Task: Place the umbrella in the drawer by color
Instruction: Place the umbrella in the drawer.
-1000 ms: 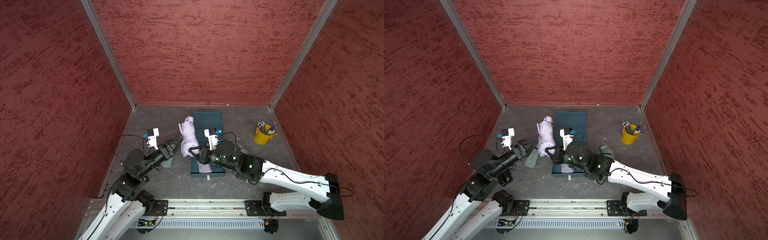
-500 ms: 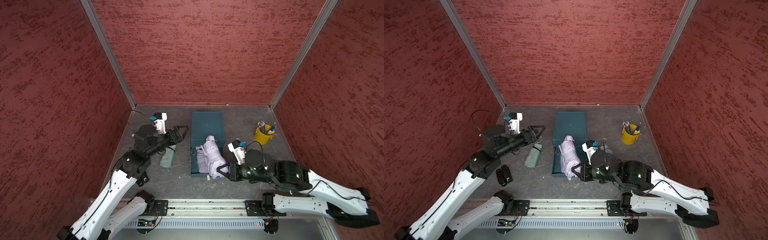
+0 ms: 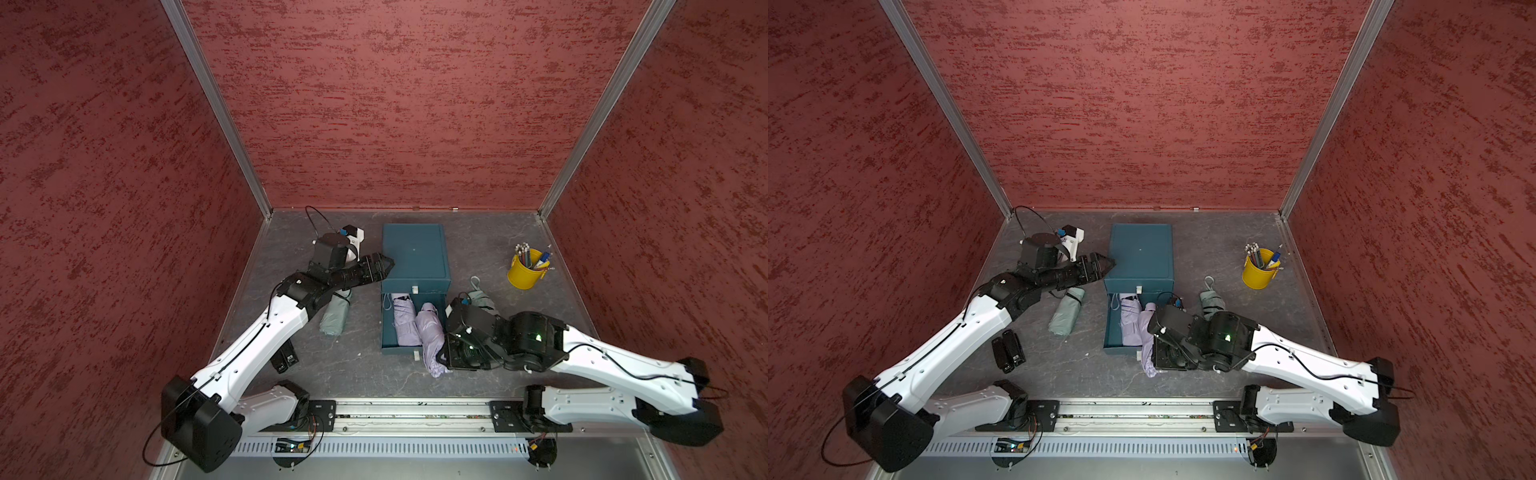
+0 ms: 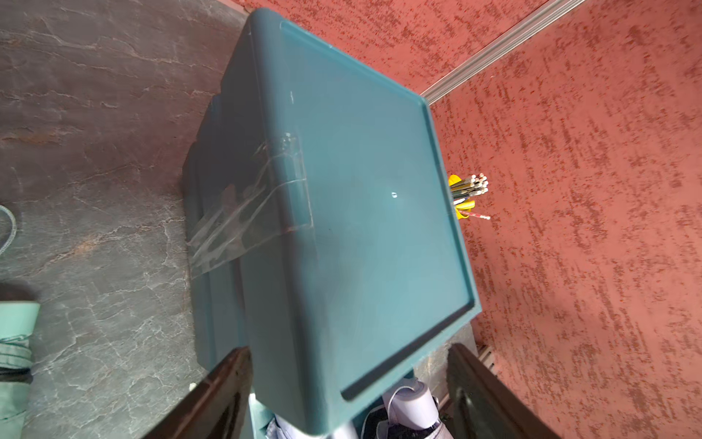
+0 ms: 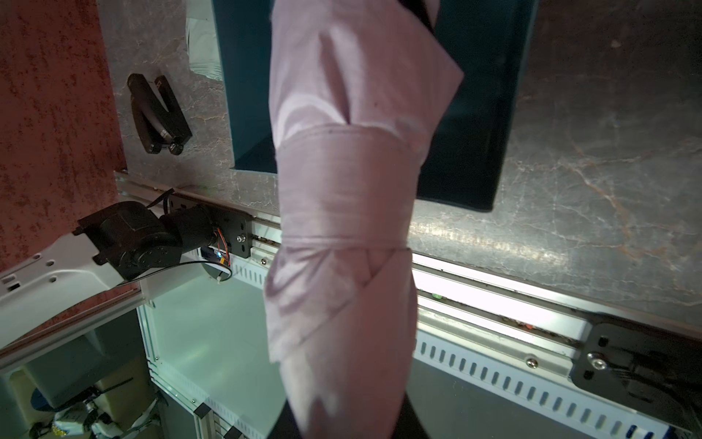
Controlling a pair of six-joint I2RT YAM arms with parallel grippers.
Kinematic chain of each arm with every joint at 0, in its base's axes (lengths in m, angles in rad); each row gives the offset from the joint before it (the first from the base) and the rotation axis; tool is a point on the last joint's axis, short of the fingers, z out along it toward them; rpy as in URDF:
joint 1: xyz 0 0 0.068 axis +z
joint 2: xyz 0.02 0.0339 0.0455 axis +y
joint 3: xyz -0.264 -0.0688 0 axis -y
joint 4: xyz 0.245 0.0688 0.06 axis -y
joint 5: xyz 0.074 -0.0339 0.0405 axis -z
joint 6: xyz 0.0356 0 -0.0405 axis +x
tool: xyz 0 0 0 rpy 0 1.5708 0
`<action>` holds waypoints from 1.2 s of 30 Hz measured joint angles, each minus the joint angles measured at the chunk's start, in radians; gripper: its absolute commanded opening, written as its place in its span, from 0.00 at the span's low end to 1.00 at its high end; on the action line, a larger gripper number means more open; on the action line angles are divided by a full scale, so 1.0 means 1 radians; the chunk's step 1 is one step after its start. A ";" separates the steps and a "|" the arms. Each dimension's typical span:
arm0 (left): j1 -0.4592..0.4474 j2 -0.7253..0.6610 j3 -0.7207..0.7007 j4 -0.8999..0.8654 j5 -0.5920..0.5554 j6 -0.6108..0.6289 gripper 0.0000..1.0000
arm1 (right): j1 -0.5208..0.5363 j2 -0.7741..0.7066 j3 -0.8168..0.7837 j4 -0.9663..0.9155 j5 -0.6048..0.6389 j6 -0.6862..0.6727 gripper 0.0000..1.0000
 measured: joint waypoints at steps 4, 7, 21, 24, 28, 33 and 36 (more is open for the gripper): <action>0.000 0.043 0.000 0.002 0.000 0.019 0.76 | -0.056 0.026 0.002 0.002 -0.027 -0.013 0.00; 0.000 0.062 -0.002 0.002 -0.001 0.031 0.74 | -0.097 0.045 0.002 0.008 -0.048 -0.029 0.00; 0.000 0.061 -0.017 0.002 -0.016 0.069 0.64 | -0.182 0.188 0.040 0.057 -0.053 -0.131 0.00; 0.000 0.061 -0.018 0.002 -0.018 0.072 0.62 | -0.182 0.195 0.040 0.061 -0.032 -0.138 0.01; 0.000 0.061 -0.018 0.002 -0.019 0.074 0.63 | -0.182 0.204 0.040 0.072 0.014 -0.143 0.30; 0.000 0.061 -0.021 0.002 -0.021 0.074 0.63 | -0.185 0.209 0.031 0.141 0.091 -0.161 0.64; 0.000 0.061 -0.021 0.002 -0.020 0.074 0.63 | -0.186 0.209 0.019 0.183 0.121 -0.174 0.72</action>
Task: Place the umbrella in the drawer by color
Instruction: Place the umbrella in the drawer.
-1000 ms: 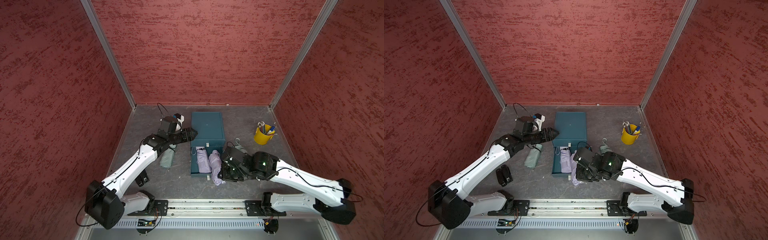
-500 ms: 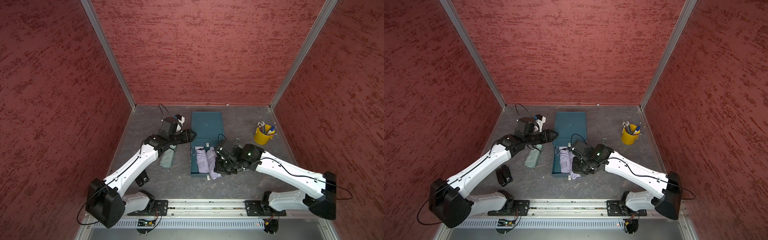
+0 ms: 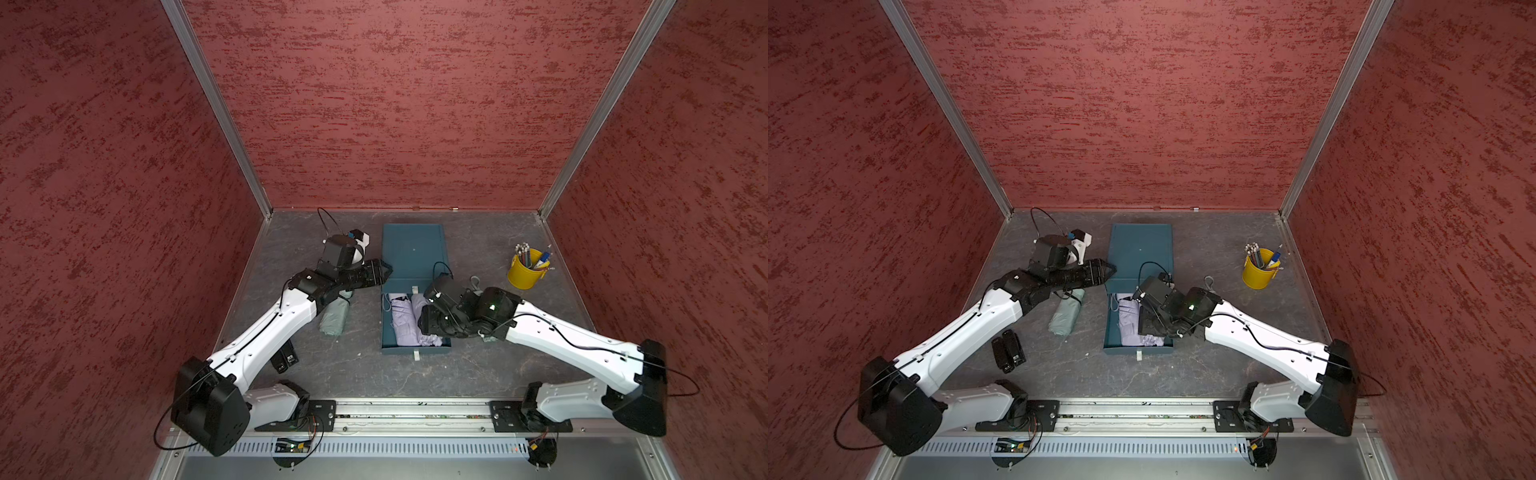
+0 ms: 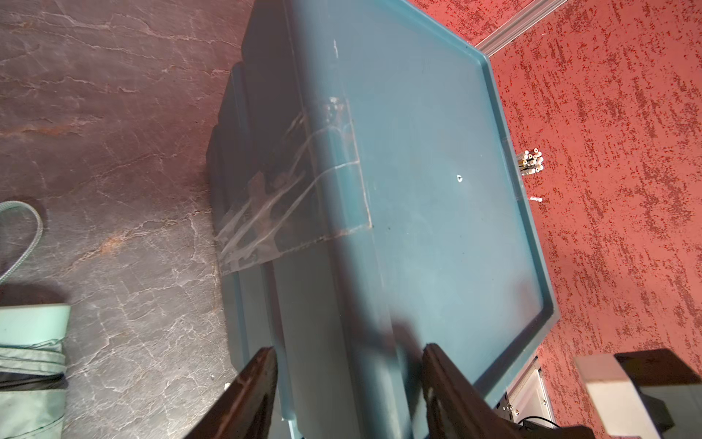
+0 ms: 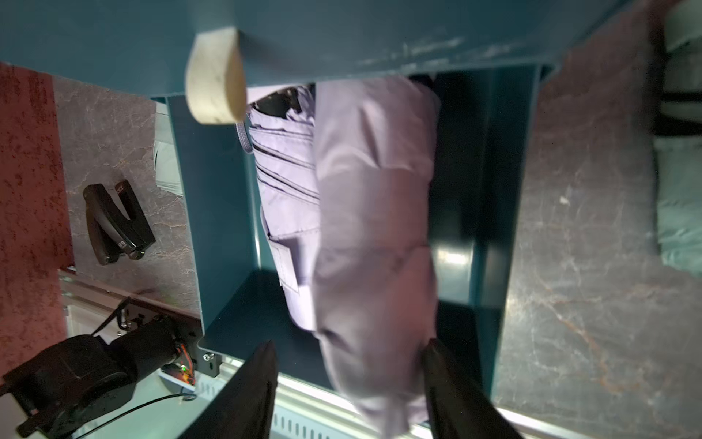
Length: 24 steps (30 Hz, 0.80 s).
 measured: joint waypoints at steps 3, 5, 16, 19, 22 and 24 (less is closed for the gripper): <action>0.002 0.000 0.000 0.000 0.000 0.000 0.63 | 0.000 -0.009 -0.014 0.019 0.018 -0.007 0.71; 0.003 0.000 0.000 0.000 0.000 0.000 0.63 | 0.000 -0.034 -0.034 0.028 0.025 -0.011 0.63; 0.007 0.000 0.000 0.000 0.001 0.001 0.64 | 0.067 -0.225 -0.195 0.110 0.056 -0.002 0.00; 0.003 0.000 0.000 -0.001 -0.004 0.005 0.64 | 0.092 -0.203 -0.222 0.123 0.083 0.003 0.00; -0.006 0.000 0.005 -0.008 -0.016 0.011 0.64 | 0.117 -0.195 -0.230 0.125 0.117 0.008 0.00; -0.014 0.001 0.012 -0.022 -0.026 0.015 0.64 | 0.144 -0.197 -0.231 0.129 0.154 0.010 0.02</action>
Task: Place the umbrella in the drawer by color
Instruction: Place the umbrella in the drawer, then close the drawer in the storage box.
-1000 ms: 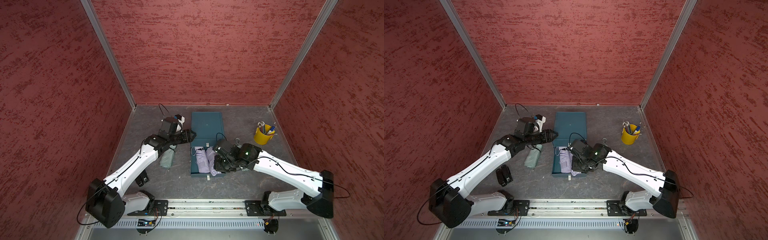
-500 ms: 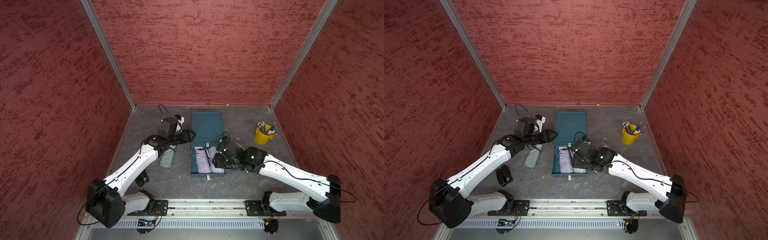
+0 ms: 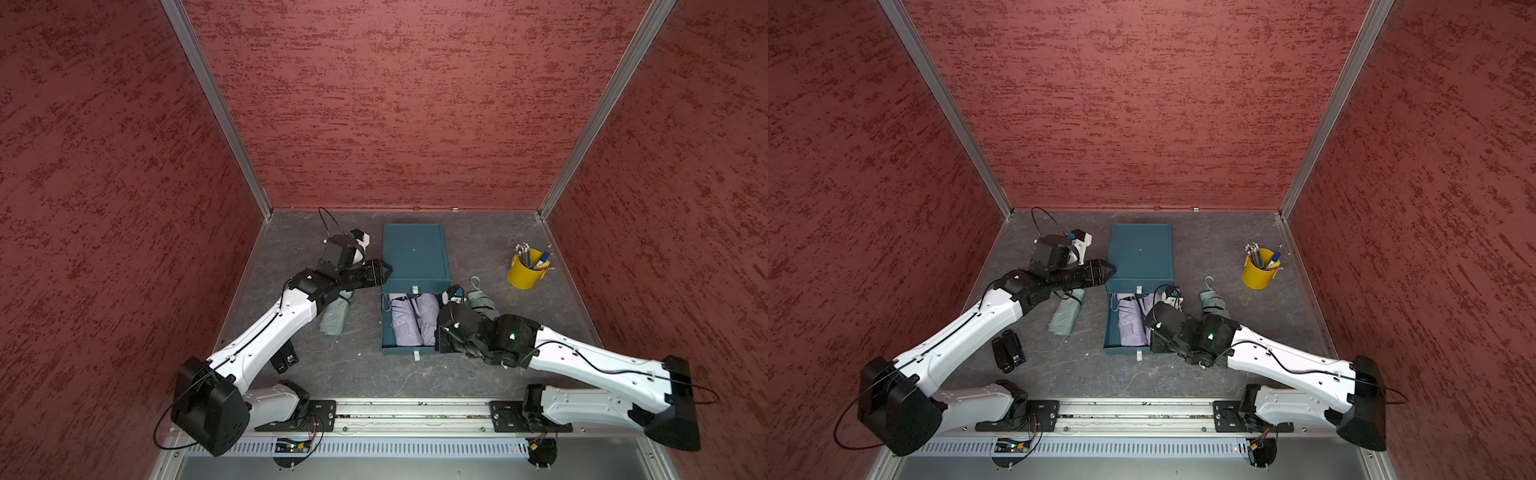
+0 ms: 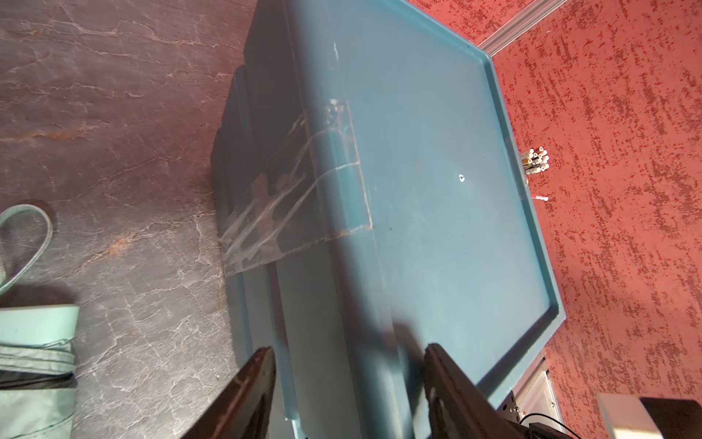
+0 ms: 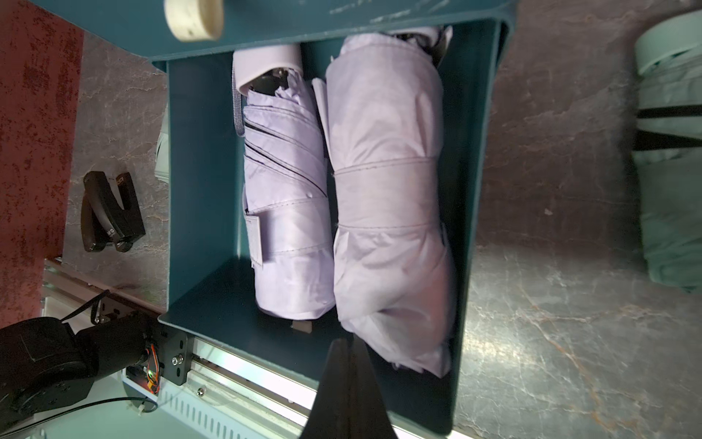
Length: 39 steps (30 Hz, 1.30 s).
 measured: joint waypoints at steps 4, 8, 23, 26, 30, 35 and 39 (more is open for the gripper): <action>-0.007 0.005 0.012 -0.017 -0.019 0.001 0.65 | 0.095 -0.023 0.000 0.013 0.076 0.001 0.14; -0.016 0.017 0.026 -0.024 -0.037 0.006 0.65 | 0.254 -0.061 -0.010 0.043 0.189 -0.003 0.31; -0.052 0.039 0.043 -0.016 -0.087 0.017 0.65 | 0.539 0.097 -0.138 0.180 0.418 0.056 0.73; -0.066 0.038 0.043 -0.016 -0.104 0.018 0.66 | 0.557 0.091 -0.209 0.236 0.457 0.068 0.72; -0.074 0.036 0.043 -0.017 -0.120 0.018 0.66 | 0.557 0.091 -0.248 0.306 0.486 0.063 0.69; -0.092 0.033 0.045 -0.024 -0.146 0.018 0.65 | 0.550 0.108 -0.270 0.383 0.510 0.080 0.65; -0.106 0.029 0.045 -0.030 -0.167 0.016 0.63 | 0.520 0.133 -0.289 0.428 0.512 0.082 0.61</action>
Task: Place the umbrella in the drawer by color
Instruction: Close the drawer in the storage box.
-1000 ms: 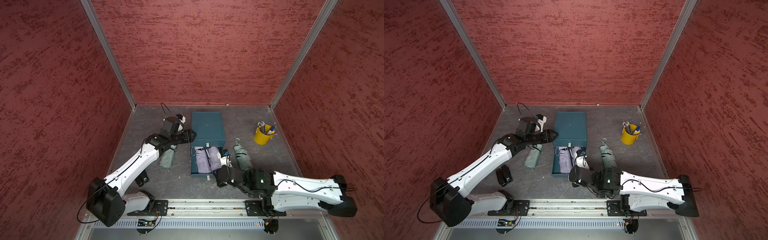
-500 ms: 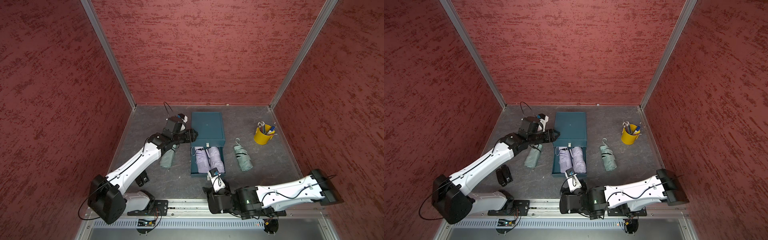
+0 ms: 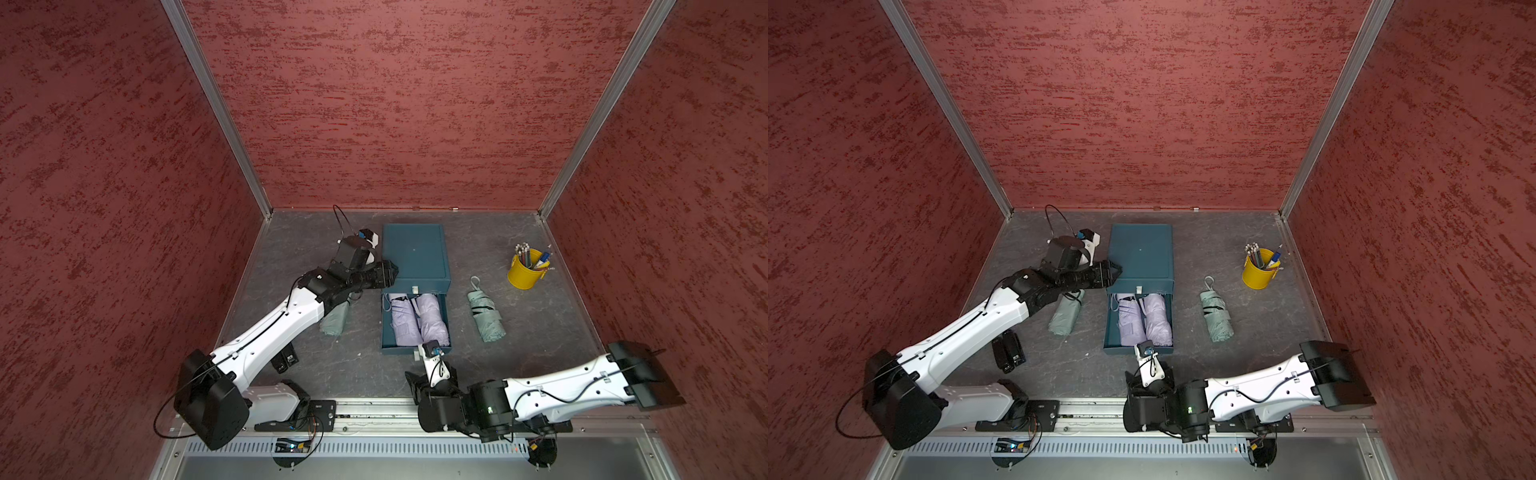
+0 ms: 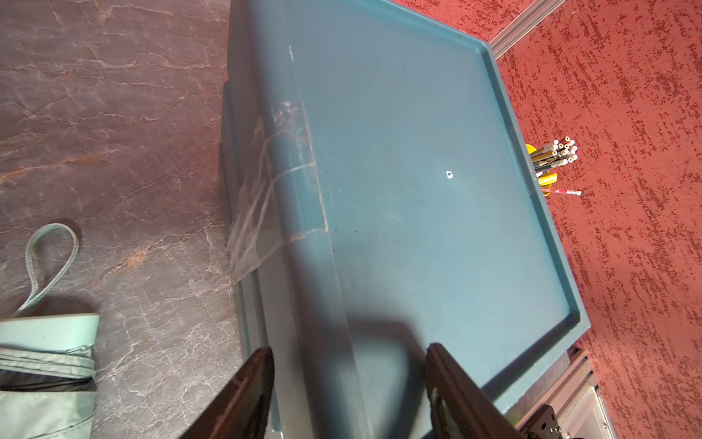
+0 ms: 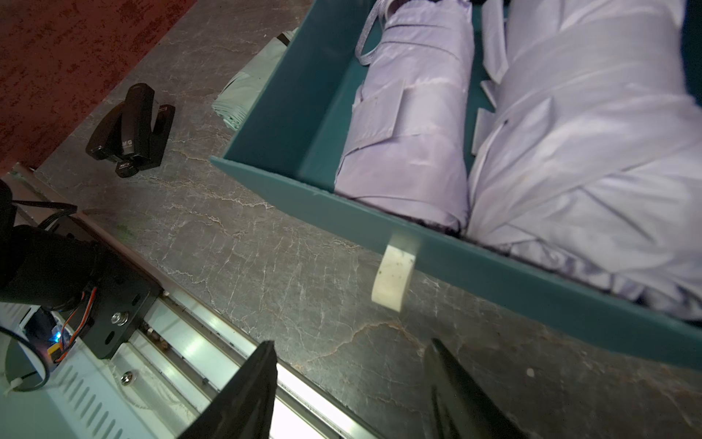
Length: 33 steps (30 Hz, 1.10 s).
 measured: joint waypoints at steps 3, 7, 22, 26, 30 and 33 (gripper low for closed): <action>-0.004 -0.003 -0.002 0.002 -0.008 -0.007 0.60 | -0.019 0.010 -0.002 0.025 0.000 -0.005 0.58; -0.012 -0.005 -0.006 0.008 -0.018 -0.009 0.56 | -0.035 0.011 0.001 0.041 0.002 -0.019 0.54; -0.032 -0.032 -0.038 0.039 -0.069 -0.008 0.48 | -0.138 0.010 0.000 0.154 -0.082 -0.114 0.47; -0.032 -0.044 -0.059 0.064 -0.076 -0.008 0.47 | -0.158 0.023 0.000 0.181 -0.103 -0.134 0.47; -0.031 -0.044 -0.065 0.081 -0.090 -0.009 0.46 | -0.183 0.050 0.000 0.226 -0.119 -0.164 0.47; -0.031 -0.043 -0.065 0.086 -0.100 -0.009 0.46 | -0.188 0.060 0.000 0.250 -0.120 -0.185 0.47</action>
